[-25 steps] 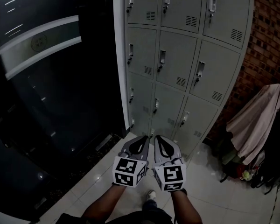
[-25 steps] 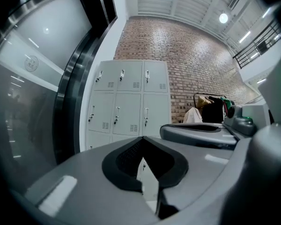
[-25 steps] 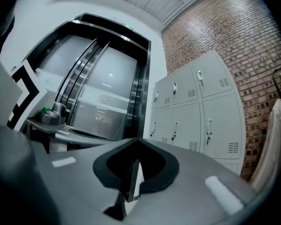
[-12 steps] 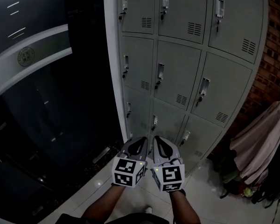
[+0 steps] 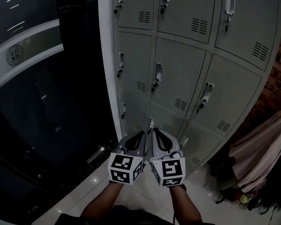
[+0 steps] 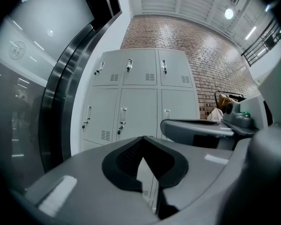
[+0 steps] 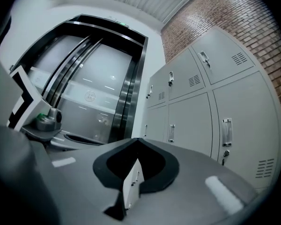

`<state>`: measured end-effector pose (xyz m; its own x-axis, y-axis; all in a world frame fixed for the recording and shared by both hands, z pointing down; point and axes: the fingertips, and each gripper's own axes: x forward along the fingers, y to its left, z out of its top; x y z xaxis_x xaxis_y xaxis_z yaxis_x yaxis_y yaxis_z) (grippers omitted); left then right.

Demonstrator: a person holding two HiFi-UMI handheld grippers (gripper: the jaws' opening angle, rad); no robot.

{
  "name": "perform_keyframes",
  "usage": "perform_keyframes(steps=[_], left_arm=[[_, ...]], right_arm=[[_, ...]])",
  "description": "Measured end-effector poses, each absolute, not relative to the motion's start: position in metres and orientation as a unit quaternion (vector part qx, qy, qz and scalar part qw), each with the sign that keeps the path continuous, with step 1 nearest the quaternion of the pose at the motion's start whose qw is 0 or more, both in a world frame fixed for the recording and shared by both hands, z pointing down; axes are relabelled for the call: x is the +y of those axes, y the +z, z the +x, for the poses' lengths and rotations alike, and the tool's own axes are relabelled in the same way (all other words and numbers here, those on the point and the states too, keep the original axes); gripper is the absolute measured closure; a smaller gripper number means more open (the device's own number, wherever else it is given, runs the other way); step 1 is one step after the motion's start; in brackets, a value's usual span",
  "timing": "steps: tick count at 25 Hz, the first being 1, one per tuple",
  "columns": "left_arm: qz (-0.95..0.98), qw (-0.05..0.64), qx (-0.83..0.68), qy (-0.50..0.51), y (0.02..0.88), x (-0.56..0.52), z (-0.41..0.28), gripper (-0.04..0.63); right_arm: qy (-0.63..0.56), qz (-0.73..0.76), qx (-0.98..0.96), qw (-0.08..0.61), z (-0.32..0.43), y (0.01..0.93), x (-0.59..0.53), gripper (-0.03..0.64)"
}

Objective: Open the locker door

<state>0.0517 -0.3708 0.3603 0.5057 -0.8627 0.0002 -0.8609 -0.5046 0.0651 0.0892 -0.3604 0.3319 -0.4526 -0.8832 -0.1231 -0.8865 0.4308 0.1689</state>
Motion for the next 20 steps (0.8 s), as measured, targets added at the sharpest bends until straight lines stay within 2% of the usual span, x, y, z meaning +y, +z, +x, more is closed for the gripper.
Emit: perform_keyframes(steps=[20], left_arm=[[0.879,0.024,-0.474,-0.043,0.341,-0.524,0.043,0.591]], right_arm=[[0.103,-0.543,0.833,0.019,0.077,0.317,-0.515,0.617]])
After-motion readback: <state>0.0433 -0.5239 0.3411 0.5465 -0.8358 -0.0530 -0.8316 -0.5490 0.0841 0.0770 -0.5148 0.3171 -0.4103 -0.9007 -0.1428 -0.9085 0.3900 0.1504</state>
